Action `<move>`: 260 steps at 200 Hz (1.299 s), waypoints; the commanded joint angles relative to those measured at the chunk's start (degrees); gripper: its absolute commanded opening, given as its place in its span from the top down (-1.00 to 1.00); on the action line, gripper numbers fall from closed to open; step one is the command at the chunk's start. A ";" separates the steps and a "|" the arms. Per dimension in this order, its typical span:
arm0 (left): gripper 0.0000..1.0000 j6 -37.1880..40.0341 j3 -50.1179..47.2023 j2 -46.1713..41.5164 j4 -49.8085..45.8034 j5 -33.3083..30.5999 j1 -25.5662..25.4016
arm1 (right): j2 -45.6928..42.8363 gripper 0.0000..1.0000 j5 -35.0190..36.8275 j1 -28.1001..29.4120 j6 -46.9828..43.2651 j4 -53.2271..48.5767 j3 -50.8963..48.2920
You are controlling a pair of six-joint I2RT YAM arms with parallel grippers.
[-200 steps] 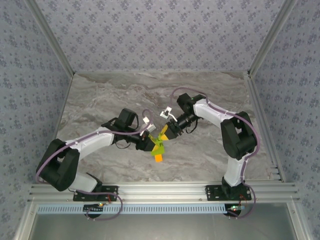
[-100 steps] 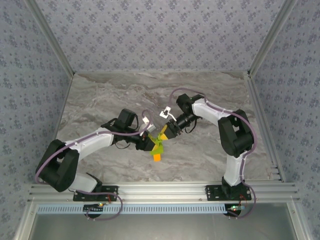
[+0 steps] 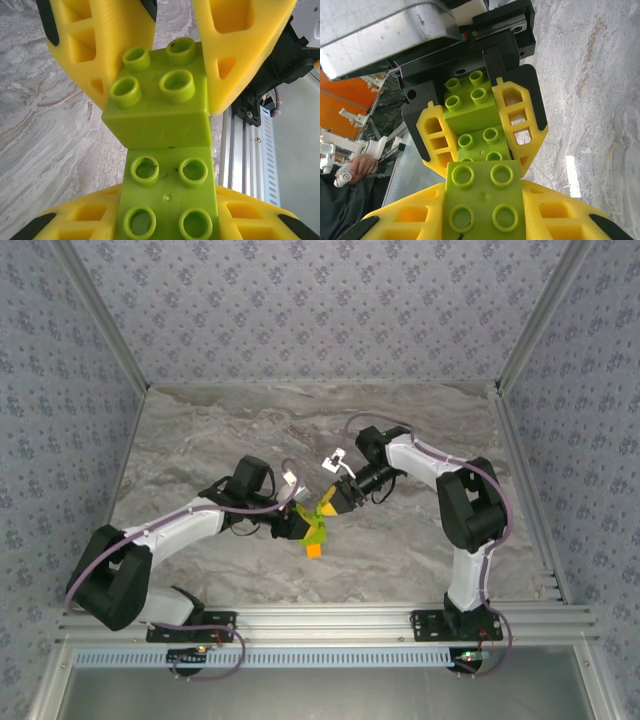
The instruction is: Assemble a carrot with lego
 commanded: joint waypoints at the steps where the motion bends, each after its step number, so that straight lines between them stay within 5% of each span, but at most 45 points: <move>1: 0.62 -0.88 0.32 -3.13 4.01 -7.45 3.71 | 0.51 0.73 5.75 -1.48 0.76 -11.02 -1.77; 126: 0.63 -0.87 0.58 -2.43 3.66 -7.91 3.69 | -7.59 0.79 6.42 -3.42 3.47 -4.53 -4.80; 197: 0.63 -0.30 2.06 -0.31 2.23 -7.24 3.69 | -19.24 0.81 6.16 -8.74 15.30 8.05 -5.48; 260: 0.63 -0.01 2.73 -0.32 1.38 -4.69 2.71 | -15.73 0.79 8.84 -6.57 14.90 7.93 -3.31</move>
